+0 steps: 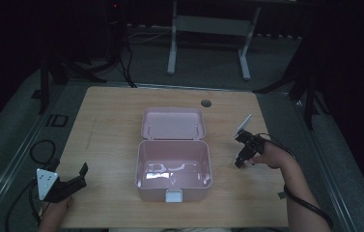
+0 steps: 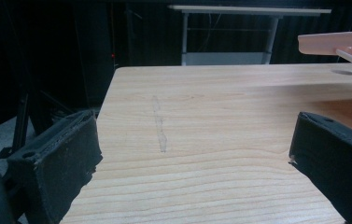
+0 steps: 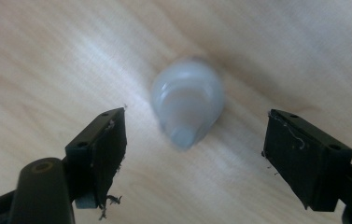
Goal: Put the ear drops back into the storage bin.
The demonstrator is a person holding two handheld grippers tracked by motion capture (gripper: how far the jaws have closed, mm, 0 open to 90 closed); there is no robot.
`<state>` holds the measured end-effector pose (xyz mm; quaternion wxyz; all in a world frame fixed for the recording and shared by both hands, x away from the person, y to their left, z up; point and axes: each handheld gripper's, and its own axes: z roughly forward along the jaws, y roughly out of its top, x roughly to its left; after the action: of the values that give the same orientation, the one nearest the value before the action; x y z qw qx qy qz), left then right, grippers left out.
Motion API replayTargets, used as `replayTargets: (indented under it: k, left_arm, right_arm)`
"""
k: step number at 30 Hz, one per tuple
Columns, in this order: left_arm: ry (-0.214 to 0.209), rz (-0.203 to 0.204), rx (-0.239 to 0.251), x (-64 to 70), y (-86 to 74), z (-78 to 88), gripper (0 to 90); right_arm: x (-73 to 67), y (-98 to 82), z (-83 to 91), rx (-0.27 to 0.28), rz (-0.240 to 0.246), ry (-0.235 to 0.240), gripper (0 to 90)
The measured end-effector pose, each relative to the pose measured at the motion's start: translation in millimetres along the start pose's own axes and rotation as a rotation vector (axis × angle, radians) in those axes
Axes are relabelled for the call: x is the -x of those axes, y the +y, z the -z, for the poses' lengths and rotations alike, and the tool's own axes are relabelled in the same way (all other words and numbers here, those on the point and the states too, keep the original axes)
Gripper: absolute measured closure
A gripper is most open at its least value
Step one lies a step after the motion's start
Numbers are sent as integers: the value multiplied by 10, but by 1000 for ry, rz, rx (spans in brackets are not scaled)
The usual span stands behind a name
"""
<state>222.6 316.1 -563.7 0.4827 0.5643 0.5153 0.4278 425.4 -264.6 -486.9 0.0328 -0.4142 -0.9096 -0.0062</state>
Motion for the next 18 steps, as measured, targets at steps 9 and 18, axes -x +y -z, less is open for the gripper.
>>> replayTargets:
  k: [9, 18]
  left_arm:
    - [-1, 0, -1, 0, 0, 0, 19]
    - [0, -1, -2, 1, 1, -2, 20]
  right_arm:
    - [-4, 184, -78, -42, -3, 0, 328]
    - [-42, 260, -145, -71, 26, -9, 468]
